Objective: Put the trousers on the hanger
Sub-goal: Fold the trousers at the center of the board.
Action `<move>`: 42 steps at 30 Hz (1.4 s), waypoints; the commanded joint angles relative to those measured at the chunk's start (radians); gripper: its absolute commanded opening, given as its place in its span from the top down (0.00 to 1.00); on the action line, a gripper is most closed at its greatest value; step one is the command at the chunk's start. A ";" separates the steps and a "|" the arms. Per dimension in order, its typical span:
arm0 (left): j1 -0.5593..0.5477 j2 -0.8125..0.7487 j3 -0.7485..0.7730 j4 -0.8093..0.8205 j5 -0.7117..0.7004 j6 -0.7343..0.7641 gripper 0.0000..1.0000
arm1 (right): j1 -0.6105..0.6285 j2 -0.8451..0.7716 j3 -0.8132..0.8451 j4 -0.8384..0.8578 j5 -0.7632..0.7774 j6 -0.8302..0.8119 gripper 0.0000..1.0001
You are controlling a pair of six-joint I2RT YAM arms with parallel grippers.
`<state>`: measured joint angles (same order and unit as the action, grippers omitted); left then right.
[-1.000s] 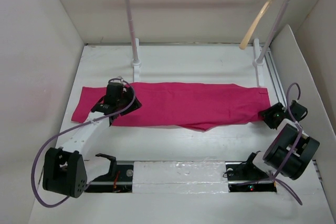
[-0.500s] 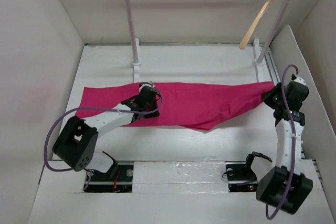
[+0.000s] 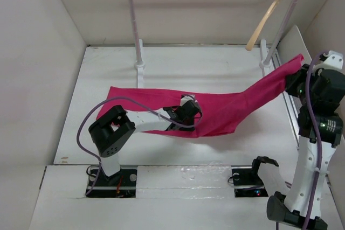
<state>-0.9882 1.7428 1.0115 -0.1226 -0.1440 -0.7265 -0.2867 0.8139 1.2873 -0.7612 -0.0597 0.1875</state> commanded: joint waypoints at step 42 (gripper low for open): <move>1.094 -0.798 0.050 -0.258 0.166 0.142 0.77 | 1.380 1.224 0.914 0.327 0.071 -0.070 1.00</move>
<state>0.0910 0.9466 0.9901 -0.3691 0.0017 -0.6342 1.0462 1.9457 2.1078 -0.5491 0.1242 0.0643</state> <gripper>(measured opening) 0.223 0.210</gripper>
